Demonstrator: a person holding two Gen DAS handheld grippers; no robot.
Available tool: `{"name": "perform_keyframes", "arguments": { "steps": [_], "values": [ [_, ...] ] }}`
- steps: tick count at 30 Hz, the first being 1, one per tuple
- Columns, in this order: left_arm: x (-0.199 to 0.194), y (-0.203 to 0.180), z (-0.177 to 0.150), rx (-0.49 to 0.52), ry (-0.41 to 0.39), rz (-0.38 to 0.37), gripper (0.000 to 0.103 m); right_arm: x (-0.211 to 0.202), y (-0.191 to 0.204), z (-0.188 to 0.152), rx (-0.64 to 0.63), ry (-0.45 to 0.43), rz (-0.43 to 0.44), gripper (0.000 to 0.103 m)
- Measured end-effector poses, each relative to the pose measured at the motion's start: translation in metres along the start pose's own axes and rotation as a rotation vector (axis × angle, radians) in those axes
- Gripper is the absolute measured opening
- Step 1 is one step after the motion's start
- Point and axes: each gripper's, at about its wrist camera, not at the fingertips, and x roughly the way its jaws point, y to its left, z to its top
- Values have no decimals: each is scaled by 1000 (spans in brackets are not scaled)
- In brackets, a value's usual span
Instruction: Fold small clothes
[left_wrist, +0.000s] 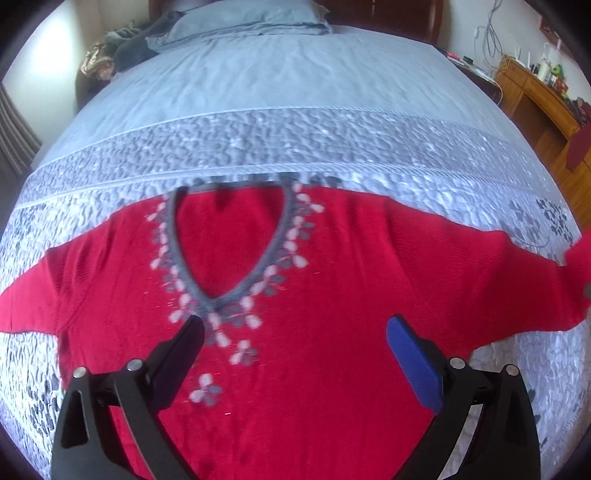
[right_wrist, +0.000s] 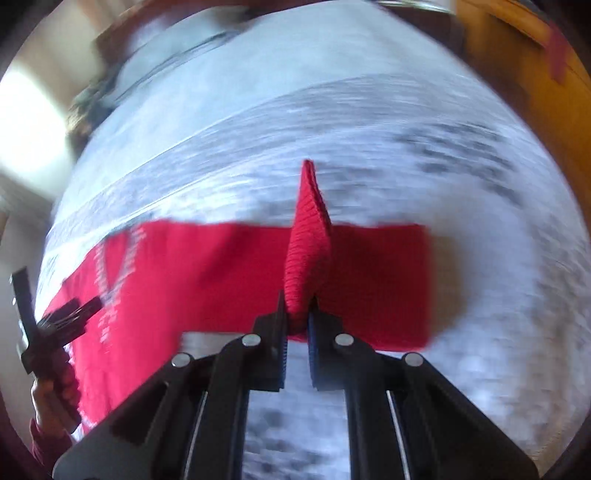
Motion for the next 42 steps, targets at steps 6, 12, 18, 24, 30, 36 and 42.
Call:
{"name": "perform_keyframes", "arguments": {
  "steps": [6,12,18,24,30,36,42],
  "values": [
    [-11,49,-3,-53,-2,-14,99,61,130,-11,-156,80,103,9],
    [-2,54,-6,-48,44,-50,99,96,148,-33,-170,140,104,36],
    [16,10,-12,-20,120,-189,99,71,82,-63,-76,107,78,37],
    [47,-53,-16,16,254,-347,98,46,38,-109,-47,54,25,37],
    [67,-76,-21,-15,339,-405,78,32,16,-141,-5,-56,84,37],
    [70,-88,-14,-21,337,-409,52,34,17,-141,-33,-71,61,38],
    [71,-70,-9,-123,296,-406,3,25,15,-141,-16,-107,85,40]
  ]
}}
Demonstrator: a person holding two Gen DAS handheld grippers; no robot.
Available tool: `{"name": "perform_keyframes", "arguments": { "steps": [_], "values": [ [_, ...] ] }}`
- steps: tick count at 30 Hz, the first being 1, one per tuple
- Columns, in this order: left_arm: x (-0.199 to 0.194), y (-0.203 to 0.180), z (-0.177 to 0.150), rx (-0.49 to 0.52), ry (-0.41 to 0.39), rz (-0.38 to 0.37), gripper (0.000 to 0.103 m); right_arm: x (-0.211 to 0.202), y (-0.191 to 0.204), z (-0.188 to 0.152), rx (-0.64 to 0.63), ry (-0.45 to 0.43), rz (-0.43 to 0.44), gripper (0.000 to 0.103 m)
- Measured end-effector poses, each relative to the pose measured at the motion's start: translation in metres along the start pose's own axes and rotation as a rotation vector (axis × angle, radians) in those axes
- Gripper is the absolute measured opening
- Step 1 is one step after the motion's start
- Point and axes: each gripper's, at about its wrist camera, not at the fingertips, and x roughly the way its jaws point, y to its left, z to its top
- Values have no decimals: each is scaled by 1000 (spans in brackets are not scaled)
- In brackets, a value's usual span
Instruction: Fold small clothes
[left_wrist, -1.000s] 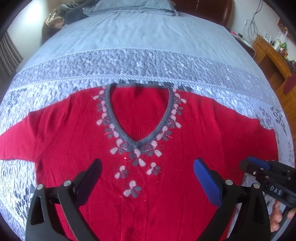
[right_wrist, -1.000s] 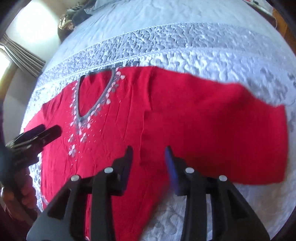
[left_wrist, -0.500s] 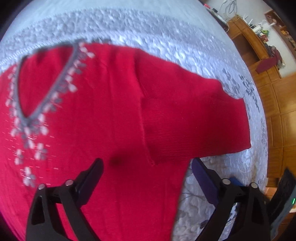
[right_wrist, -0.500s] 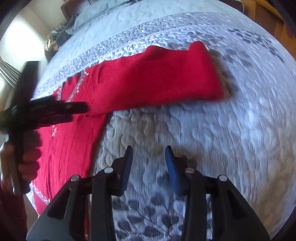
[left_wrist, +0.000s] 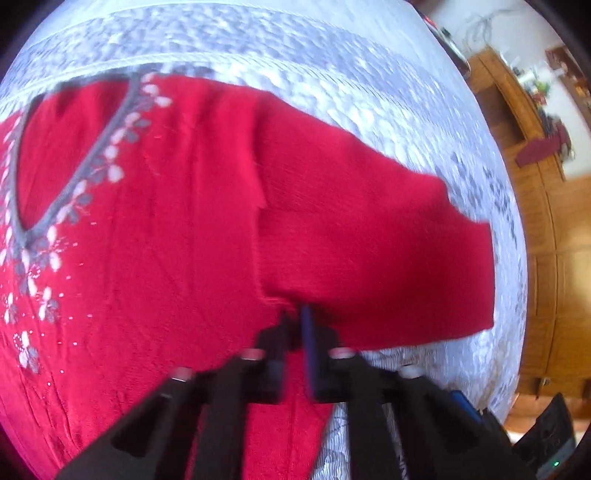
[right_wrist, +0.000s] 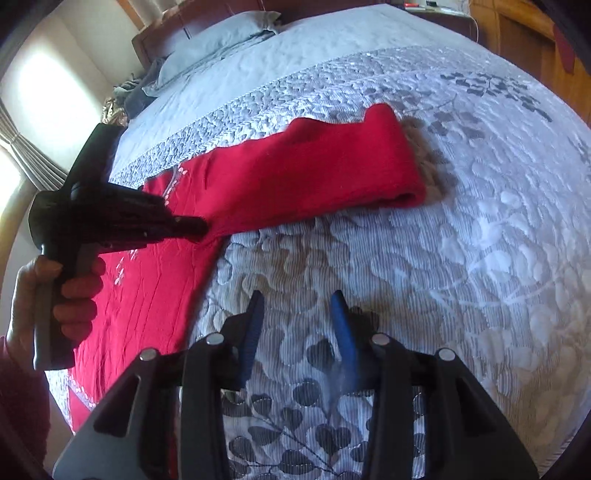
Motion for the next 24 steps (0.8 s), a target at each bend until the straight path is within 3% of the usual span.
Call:
{"name": "perform_keyframes", "arguments": {
  "steps": [5,7,11,17,20,24],
  "values": [
    [-36,26,-1,-85,-113,-100,3,6,4,-2,-6,6,-8,40],
    [-62,36,2,-85,-184,-91,3,8,6,-3,-19,6,-26,40],
    [-121,69,13,-81,-309,-31,3,11,8,-4,-17,12,-14,40],
    [-189,155,24,-129,-450,168,3,18,19,-8,-52,30,-19,40],
    [-205,214,21,-211,-473,234,3,21,26,-9,-71,36,-22,40],
    [-190,283,16,-328,-446,297,3,26,35,-7,-86,48,-31,43]
  ]
}}
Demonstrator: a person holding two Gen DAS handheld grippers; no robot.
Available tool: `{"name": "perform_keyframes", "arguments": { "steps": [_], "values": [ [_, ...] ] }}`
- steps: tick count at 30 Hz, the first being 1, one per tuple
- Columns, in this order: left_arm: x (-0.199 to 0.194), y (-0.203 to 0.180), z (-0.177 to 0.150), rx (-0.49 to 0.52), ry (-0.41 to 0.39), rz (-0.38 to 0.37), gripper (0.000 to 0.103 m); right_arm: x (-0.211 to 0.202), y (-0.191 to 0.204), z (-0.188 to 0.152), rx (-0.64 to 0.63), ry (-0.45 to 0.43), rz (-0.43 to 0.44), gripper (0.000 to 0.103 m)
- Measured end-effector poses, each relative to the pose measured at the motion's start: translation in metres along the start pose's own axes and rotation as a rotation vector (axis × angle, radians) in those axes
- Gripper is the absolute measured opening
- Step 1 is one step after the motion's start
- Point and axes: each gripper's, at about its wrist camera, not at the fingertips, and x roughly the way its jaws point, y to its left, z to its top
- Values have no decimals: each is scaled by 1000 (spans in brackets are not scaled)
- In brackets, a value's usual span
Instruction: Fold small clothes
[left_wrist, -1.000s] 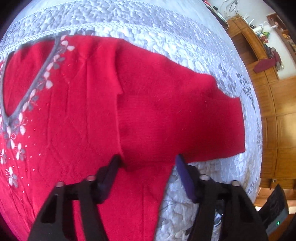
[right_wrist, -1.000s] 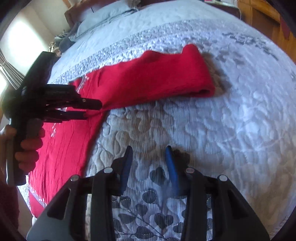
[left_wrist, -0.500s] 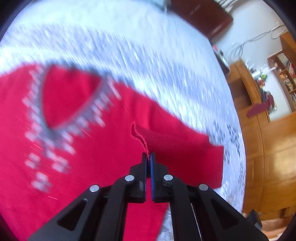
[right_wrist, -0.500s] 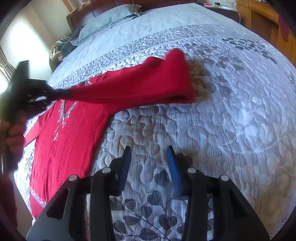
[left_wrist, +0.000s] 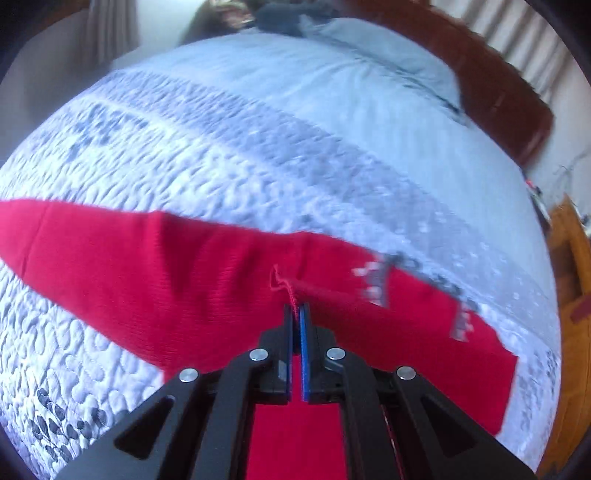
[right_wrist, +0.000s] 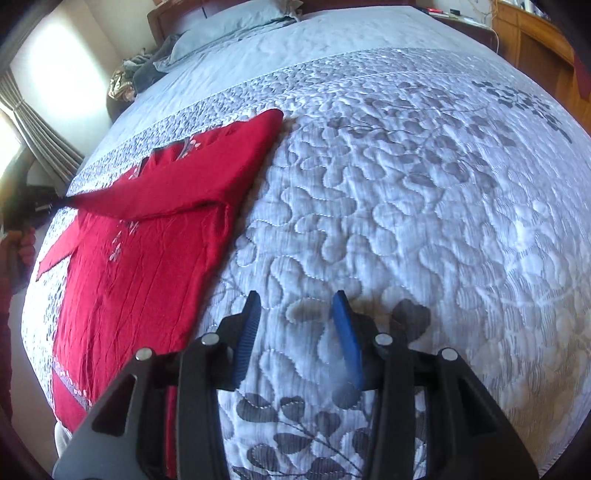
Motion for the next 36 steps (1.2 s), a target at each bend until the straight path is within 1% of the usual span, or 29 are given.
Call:
{"name": "perform_keyframes", "arguments": {
  "steps": [1,3,5,7,8,9,10,11,12,13,14,15,16,17,18,19,21,22,24,25,27,28,29,30,31,32,33,34,36],
  "values": [
    [9,9,-1,-14,17,2,3,2,2,3,5,6,1,44],
    [27,19,-8,-25,58,5,3,10,6,13,25,21,14,45],
    [38,18,-16,-16,85,9,3,22,10,29,55,50,57,48],
    [41,15,-21,1,97,3,4,35,17,47,69,91,83,54],
    [42,12,-23,26,94,9,9,43,23,59,72,107,90,57],
    [41,9,-24,42,92,12,11,49,27,70,86,121,100,64],
    [42,7,-25,58,94,13,15,54,29,78,105,130,115,68],
    [43,5,-26,69,97,11,20,62,31,89,135,152,149,68],
    [42,3,-26,79,98,7,21,69,33,97,157,170,177,68],
    [42,2,-27,87,98,4,24,76,36,103,165,194,170,67],
    [39,1,-28,93,96,1,25,82,38,107,162,219,146,65],
    [38,1,-27,102,95,-2,26,88,41,110,155,241,115,54],
    [38,0,-26,108,97,-7,30,91,44,111,140,260,81,37],
    [38,0,-25,110,101,-16,33,92,46,112,119,271,67,23],
    [39,0,-24,111,108,-27,34,91,45,113,114,280,91,9],
    [38,0,-24,113,112,-31,37,89,44,112,116,283,104,8],
    [40,0,-26,127,124,-19,42,84,39,111,92,280,42,7],
    [42,2,-27,129,130,-15,44,84,36,111,99,287,27,7],
    [48,9,-29,120,154,-11,44,90,26,108,137,310,48,7],
    [50,15,-29,108,165,-27,43,94,25,107,146,319,48,8],
    [45,24,-24,71,165,-58,43,92,29,108,115,313,33,10],
    [40,27,-19,56,155,-54,43,89,32,111,105,307,27,13],
    [34,29,-15,48,139,-55,43,83,35,113,93,287,6,16],
    [28,28,-9,50,123,-71,43,77,38,115,82,262,-25,22],
    [24,25,-6,56,116,-82,43,72,40,119,72,238,-58,23],
    [21,19,-3,72,109,-92,43,63,46,121,51,194,-99,23],
    [20,10,-1,94,108,-99,43,58,52,123,30,166,-107,23],
    [21,3,1,108,110,-104,43,54,58,124,20,148,-95,23],
    [29,-17,2,134,129,-136,44,50,71,126,16,124,-21,23]
  ]
}}
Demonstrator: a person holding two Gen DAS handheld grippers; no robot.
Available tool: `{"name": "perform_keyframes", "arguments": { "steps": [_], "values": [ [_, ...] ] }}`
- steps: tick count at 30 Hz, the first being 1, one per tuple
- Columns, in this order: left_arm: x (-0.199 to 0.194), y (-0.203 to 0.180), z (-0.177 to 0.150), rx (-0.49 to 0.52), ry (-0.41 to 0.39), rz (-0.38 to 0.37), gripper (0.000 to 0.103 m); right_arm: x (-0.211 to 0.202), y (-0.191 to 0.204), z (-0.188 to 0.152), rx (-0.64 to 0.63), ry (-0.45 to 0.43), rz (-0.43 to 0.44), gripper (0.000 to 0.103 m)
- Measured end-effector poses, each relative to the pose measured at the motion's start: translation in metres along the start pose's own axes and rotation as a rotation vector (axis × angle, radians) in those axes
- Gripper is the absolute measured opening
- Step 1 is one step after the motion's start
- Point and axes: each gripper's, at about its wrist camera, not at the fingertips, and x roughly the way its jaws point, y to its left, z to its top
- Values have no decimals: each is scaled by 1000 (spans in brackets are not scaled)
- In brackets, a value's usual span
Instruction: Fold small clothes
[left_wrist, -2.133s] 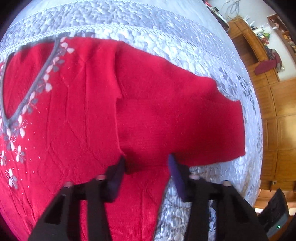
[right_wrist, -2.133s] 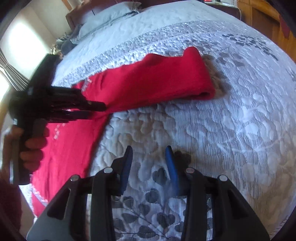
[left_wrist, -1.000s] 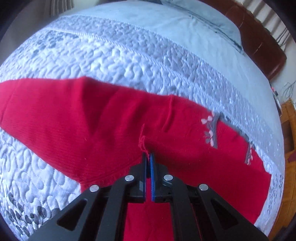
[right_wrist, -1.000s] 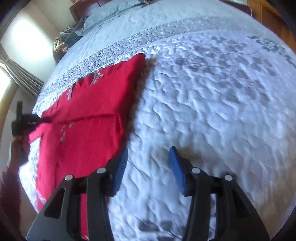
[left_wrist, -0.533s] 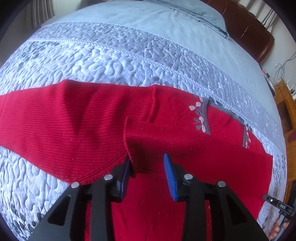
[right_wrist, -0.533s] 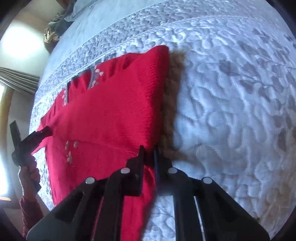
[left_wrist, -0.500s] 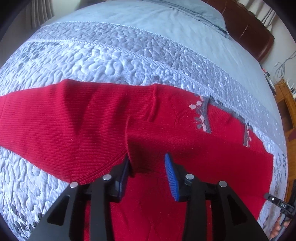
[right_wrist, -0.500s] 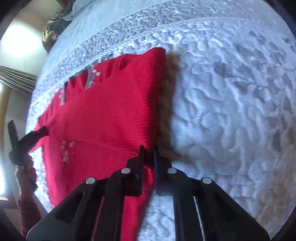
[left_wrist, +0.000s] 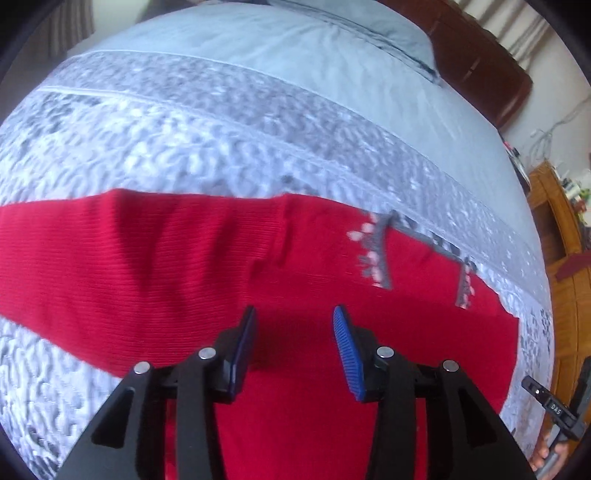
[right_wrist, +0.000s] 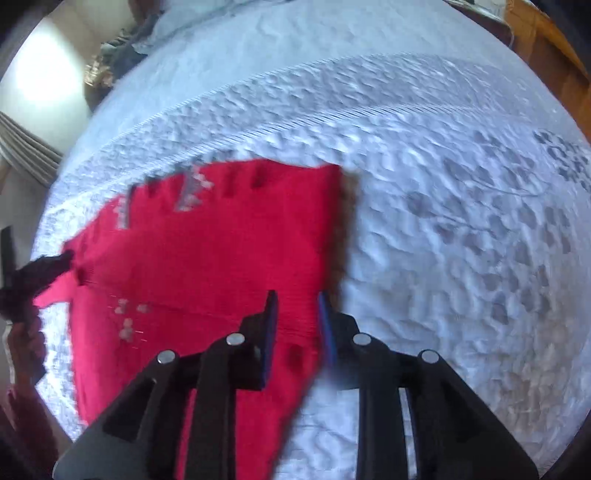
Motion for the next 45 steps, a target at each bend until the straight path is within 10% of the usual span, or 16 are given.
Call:
{"name": "perform_keyframes", "arguments": {
  "steps": [11,16,29,42,45],
  "values": [
    [60,-24,-5,97,139,75,44,62,-17,-10,68,157,32,14],
    [15,-7,-16,50,92,21,56,19,1,-22,35,93,40,40],
    [-109,294,-24,-391,-6,350,60,24,83,-72,-132,153,6,40],
    [-117,388,-7,-640,-65,100,59,69,242,-91,-341,235,125,41],
    [-116,391,-5,-642,-65,106,45,81,268,-88,-368,244,139,41]
  ]
}}
